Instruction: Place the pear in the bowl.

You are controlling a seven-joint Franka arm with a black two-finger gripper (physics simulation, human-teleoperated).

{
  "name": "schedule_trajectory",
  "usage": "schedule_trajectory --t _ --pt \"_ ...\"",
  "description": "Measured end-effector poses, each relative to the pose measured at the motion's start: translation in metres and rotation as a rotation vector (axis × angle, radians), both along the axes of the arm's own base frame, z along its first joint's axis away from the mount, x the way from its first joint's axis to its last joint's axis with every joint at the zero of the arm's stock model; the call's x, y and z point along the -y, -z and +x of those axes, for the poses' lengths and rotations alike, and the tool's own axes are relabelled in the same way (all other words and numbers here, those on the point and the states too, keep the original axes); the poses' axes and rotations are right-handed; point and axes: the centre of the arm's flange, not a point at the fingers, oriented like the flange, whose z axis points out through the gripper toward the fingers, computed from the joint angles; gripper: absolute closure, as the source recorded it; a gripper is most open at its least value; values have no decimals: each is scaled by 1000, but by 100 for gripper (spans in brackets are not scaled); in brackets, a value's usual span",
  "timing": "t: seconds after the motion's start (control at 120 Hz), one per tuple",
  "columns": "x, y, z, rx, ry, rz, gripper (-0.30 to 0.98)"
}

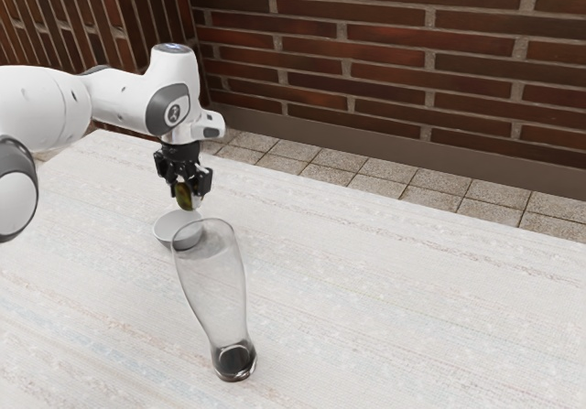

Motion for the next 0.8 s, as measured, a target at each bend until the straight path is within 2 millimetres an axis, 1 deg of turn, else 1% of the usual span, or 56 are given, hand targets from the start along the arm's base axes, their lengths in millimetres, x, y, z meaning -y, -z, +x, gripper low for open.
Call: schedule_trajectory --t 0.133,0.267,0.325,0.475,0.525,0.558,0.617,0.675,0.742,0.8 --pt "-30 4 -6 -8 -40 -3 31" --pt "-45 11 -9 -19 -62 -9 31" --pt "-47 14 -9 -24 -64 -11 30" --pt "-41 15 -7 -24 -53 -18 16" --pt "-37 11 -7 -16 -46 -19 12" --pt "-35 0 -7 0 -45 -20 11" --pt "-35 -33 -9 52 -51 -29 8" --pt "-33 -62 -12 97 -53 -35 6" --pt "-21 -114 -21 178 -43 -48 4" --pt "-12 -153 -40 224 -41 -63 3"
